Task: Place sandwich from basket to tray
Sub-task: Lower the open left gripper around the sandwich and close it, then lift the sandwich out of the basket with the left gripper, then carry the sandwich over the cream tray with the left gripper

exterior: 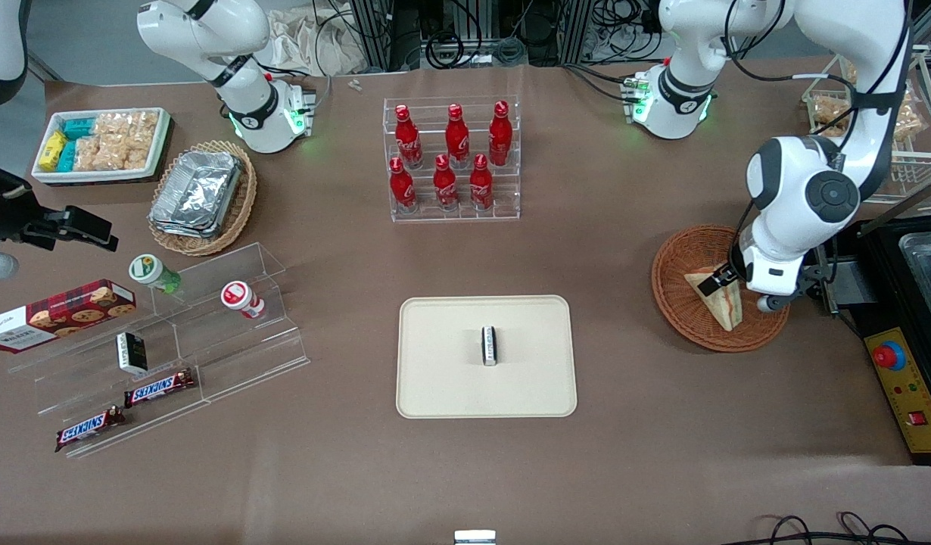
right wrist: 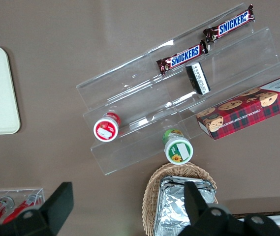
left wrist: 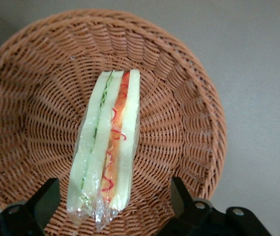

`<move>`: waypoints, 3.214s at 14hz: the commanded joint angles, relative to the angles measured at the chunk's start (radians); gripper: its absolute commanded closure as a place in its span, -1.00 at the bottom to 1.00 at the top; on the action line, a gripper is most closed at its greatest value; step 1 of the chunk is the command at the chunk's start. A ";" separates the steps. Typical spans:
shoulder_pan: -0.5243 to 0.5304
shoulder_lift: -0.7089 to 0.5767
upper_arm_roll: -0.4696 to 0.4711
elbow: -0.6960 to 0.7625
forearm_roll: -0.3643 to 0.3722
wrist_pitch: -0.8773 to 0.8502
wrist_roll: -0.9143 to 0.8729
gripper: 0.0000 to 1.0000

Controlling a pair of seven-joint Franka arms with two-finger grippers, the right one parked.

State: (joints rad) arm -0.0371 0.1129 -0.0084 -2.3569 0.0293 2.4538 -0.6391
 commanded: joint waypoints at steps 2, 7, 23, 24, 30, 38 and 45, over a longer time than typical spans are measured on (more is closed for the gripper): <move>-0.001 0.024 -0.001 -0.048 0.003 0.089 -0.028 -1.00; -0.001 0.053 0.001 -0.051 0.003 0.119 -0.028 0.64; -0.014 0.030 -0.051 0.845 -0.017 -0.890 0.060 1.00; -0.014 0.051 -0.080 0.904 -0.032 -0.923 0.064 1.00; -0.017 0.226 -0.382 0.907 -0.022 -0.741 0.046 1.00; -0.145 0.571 -0.427 0.909 0.208 -0.371 -0.114 1.00; -0.153 0.669 -0.427 0.900 0.280 -0.322 -0.117 1.00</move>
State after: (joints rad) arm -0.1834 0.7590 -0.4291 -1.4847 0.2658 2.1323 -0.7334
